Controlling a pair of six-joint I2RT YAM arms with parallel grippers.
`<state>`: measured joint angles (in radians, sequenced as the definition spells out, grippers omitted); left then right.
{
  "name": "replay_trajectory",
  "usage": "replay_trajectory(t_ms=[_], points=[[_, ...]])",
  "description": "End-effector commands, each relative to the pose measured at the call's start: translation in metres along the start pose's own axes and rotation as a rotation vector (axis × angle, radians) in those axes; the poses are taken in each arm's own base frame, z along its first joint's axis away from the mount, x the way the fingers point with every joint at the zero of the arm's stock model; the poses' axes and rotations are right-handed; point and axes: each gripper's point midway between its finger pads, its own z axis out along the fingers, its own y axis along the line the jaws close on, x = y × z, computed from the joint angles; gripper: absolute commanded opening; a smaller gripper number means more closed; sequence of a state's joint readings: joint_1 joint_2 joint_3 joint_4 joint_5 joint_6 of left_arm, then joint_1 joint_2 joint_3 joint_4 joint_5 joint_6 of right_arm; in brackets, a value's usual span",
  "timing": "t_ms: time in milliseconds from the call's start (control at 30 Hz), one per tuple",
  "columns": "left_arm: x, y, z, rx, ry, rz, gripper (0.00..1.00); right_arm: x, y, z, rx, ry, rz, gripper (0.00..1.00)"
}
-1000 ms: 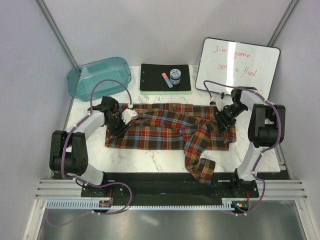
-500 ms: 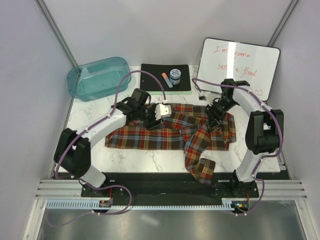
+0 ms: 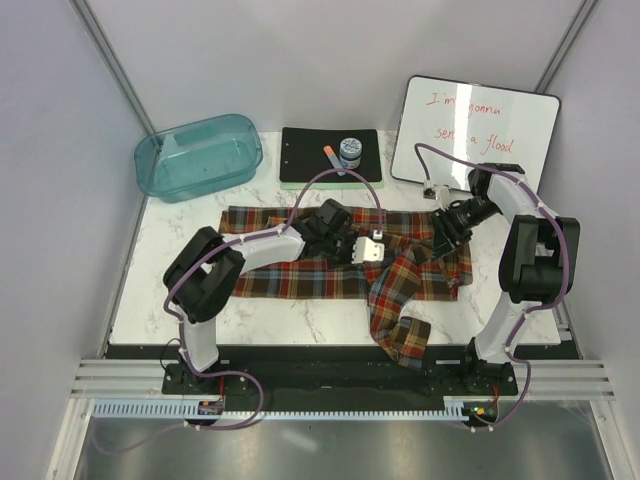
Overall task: Fold and stack the long sleeve shirts
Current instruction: Fold the shirt
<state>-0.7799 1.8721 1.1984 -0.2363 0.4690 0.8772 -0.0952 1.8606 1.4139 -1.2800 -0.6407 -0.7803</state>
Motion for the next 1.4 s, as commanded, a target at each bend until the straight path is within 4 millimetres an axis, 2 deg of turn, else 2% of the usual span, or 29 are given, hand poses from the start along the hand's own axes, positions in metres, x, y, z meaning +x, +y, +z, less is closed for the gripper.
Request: replay_trajectory(t_ms=[0, 67, 167, 200, 300, 333, 400, 433, 467, 500, 533, 567, 600, 633, 667, 700, 733, 767, 800, 833, 933, 1033, 1167, 1367], points=[[-0.002, 0.039, -0.003, -0.120, -0.013, 0.034, 0.22, 0.000, 0.015, 0.000, -0.050, -0.012, 0.007, 0.47], [0.003, 0.039, -0.004, -0.116, -0.021, -0.018, 0.19, 0.000, 0.020, -0.003, -0.057, -0.021, -0.011, 0.47], [0.010, 0.037, -0.003, -0.116, 0.001, -0.078, 0.34, 0.002, 0.032, -0.003, -0.093, -0.046, -0.041, 0.49], [0.008, 0.036, -0.006, -0.111, -0.007, -0.090, 0.43, 0.005, 0.035, -0.001, -0.107, -0.050, -0.050, 0.50], [-0.016, 0.031, -0.034, -0.106, -0.080, -0.137, 0.52, 0.006, 0.045, -0.002, -0.133, -0.077, -0.146, 0.55], [-0.032, 0.036, -0.060, -0.131, -0.132, -0.148, 0.54, 0.005, 0.050, -0.007, -0.128, -0.092, -0.199, 0.56], [-0.050, 0.022, -0.087, -0.080, -0.207, -0.249, 0.59, 0.010, 0.059, -0.003, -0.124, -0.072, -0.372, 0.60], [-0.049, 0.027, -0.106, -0.091, -0.229, -0.310, 0.71, 0.012, 0.064, -0.008, -0.084, -0.063, -0.464, 0.61], [-0.061, 0.025, -0.130, -0.096, -0.271, -0.375, 0.77, 0.017, 0.063, -0.003, -0.060, -0.041, -0.512, 0.61], [-0.060, 0.016, -0.142, -0.071, -0.277, -0.426, 0.79, 0.021, 0.073, 0.007, -0.048, 0.036, -0.602, 0.62], [-0.048, 0.018, -0.155, -0.103, -0.266, -0.482, 0.90, 0.024, 0.083, 0.008, -0.030, 0.055, -0.656, 0.62], [-0.052, 0.018, -0.176, -0.148, -0.286, -0.521, 0.99, 0.033, 0.091, 0.019, -0.045, 0.098, -0.678, 0.63], [-0.046, 0.019, -0.186, -0.182, -0.283, -0.559, 0.99, 0.040, 0.108, 0.028, -0.052, 0.151, -0.759, 0.64], [-0.029, 0.020, -0.199, -0.224, -0.281, -0.625, 0.99, 0.046, 0.116, 0.033, -0.059, 0.167, -0.796, 0.71], [-0.030, 0.020, -0.217, -0.269, -0.306, -0.661, 0.99, 0.054, 0.117, 0.045, -0.057, 0.178, -0.836, 0.76], [-0.026, 0.019, -0.227, -0.302, -0.314, -0.686, 0.99, 0.055, 0.126, 0.048, -0.020, 0.180, -0.948, 0.78], [-0.010, 0.019, -0.235, -0.339, -0.309, -0.736, 0.99, 0.055, 0.127, 0.053, 0.011, 0.176, -1.017, 0.81], [-0.006, 0.017, -0.242, -0.363, -0.316, -0.758, 0.99, 0.056, 0.125, 0.063, 0.035, 0.163, -1.094, 0.82], [-0.007, 0.015, -0.255, -0.399, -0.332, -0.748, 0.99, 0.056, 0.138, 0.067, 0.040, 0.151, -1.209, 0.84], [0.006, 0.012, -0.257, -0.424, -0.325, -0.787, 0.99, 0.056, 0.140, 0.071, 0.048, 0.166, -1.306, 0.86], [0.024, 0.002, -0.266, -0.466, -0.318, -0.872, 0.99, 0.063, 0.157, 0.089, -0.005, 0.207, -1.519, 0.89], [0.033, -0.003, -0.268, -0.468, -0.325, -0.942, 0.99, 0.062, 0.170, 0.105, -0.035, 0.227, -1.713, 0.93], [0.037, -0.012, -0.267, -0.454, -0.326, -0.977, 0.99, 0.072, 0.189, 0.121, -0.097, 0.294, -1.945, 0.95], [0.035, -0.016, -0.271, -0.452, -0.337, -0.985, 0.99, 0.102, 0.178, 0.138, -0.167, 0.479, -2.122, 0.88]])
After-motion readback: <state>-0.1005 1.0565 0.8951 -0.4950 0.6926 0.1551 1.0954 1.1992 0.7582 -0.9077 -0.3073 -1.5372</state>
